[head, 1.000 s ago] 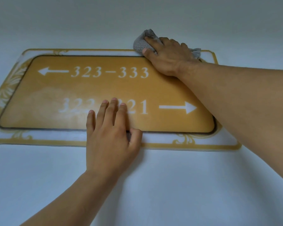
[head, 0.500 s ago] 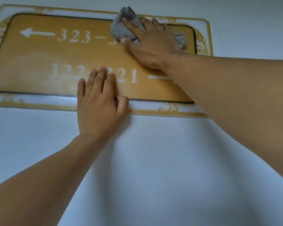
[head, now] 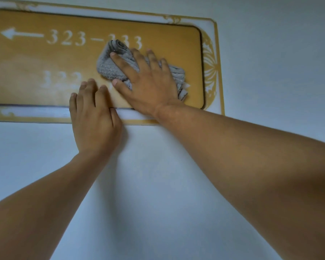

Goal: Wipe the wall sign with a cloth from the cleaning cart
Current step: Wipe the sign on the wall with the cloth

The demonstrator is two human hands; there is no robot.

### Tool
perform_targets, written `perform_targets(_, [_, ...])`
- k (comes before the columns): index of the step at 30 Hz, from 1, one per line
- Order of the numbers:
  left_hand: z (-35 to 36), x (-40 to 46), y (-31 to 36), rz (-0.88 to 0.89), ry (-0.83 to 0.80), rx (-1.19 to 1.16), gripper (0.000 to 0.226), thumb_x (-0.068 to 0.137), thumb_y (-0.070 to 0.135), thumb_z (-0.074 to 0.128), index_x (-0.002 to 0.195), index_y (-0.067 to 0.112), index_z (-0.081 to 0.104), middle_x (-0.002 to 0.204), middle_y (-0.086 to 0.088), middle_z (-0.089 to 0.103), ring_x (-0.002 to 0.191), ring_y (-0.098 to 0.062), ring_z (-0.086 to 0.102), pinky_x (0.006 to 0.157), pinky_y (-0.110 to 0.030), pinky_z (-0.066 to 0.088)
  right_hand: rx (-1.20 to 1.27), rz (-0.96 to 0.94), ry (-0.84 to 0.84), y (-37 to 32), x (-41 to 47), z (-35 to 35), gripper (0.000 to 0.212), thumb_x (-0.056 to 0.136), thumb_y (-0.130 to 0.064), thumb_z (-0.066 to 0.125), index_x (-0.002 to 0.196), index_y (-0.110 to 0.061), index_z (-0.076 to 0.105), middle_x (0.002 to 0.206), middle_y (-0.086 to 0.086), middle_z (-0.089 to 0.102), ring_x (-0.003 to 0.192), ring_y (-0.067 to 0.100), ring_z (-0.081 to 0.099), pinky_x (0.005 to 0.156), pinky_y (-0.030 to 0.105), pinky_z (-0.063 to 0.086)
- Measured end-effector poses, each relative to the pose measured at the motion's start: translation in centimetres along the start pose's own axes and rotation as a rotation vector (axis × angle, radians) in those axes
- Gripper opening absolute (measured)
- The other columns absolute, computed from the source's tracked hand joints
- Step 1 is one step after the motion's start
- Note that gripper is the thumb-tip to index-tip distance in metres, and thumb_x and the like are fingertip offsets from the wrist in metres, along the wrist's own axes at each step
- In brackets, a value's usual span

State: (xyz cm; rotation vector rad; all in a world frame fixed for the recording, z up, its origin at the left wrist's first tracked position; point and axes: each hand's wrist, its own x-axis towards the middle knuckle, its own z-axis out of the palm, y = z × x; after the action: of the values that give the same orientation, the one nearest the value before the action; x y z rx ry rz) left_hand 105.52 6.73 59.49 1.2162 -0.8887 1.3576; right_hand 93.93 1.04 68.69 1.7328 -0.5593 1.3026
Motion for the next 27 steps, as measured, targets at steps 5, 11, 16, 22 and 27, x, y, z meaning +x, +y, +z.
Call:
perform_targets(5, [0.3, -0.1, -0.3, -0.019, 0.003, -0.032, 0.037, 0.098, 0.013, 0.036, 0.129, 0.002, 0.051, 0.151, -0.018, 0.041, 0.144, -0.035, 0.030, 0.119, -0.049, 0.018, 0.003, 0.021, 0.013, -1.2, -1.6, 0.1, 0.064, 0.098, -0.068, 0.017, 0.157, -0.046, 0.006, 0.166, 0.003, 0.019, 0.151, 0.037, 0.014, 0.118, 0.057, 0.015])
perform_targets(11, [0.1, -0.3, -0.5, -0.024, -0.009, -0.111, 0.031, 0.102, 0.014, 0.037, 0.121, -0.001, 0.055, 0.150, -0.018, 0.043, 0.145, -0.035, 0.029, 0.120, -0.048, 0.016, 0.024, 0.092, 0.049, -2.9, -3.5, 0.5, 0.062, 0.100, -0.064, 0.019, 0.157, -0.045, 0.009, 0.166, 0.005, 0.019, 0.151, 0.037, 0.015, 0.119, 0.057, 0.014])
perform_targets(16, [-0.2, -1.0, -0.7, -0.026, -0.002, -0.184, 0.024, 0.101, 0.013, 0.039, 0.108, -0.003, 0.056, 0.138, -0.022, 0.051, 0.141, -0.038, 0.034, 0.118, -0.051, 0.020, 0.022, 0.135, 0.057, -4.2, -5.1, 0.6, 0.061, 0.100, -0.062, 0.022, 0.157, -0.044, 0.013, 0.165, 0.006, 0.022, 0.150, 0.037, 0.017, 0.118, 0.057, 0.016])
perform_targets(22, [-0.9, -1.8, -1.1, 0.008, -0.031, -0.197, 0.025, 0.099, 0.011, 0.038, 0.108, -0.004, 0.058, 0.137, -0.024, 0.052, 0.139, -0.040, 0.037, 0.115, -0.053, 0.025, 0.028, 0.138, 0.034, -4.6, -5.4, 0.6, 0.062, 0.100, -0.063, 0.022, 0.157, -0.045, 0.009, 0.166, 0.005, 0.018, 0.152, 0.037, 0.013, 0.119, 0.059, 0.014])
perform_targets(27, [-0.7, -1.9, -1.1, 0.002, -0.024, -0.191, 0.027, 0.099, 0.011, 0.038, 0.111, -0.003, 0.057, 0.139, -0.023, 0.051, 0.140, -0.039, 0.036, 0.117, -0.052, 0.023, 0.011, 0.142, 0.042, -4.7, -5.3, 0.7, 0.061, 0.100, -0.062, 0.021, 0.157, -0.045, 0.010, 0.166, 0.007, 0.019, 0.151, 0.038, 0.014, 0.118, 0.062, 0.013])
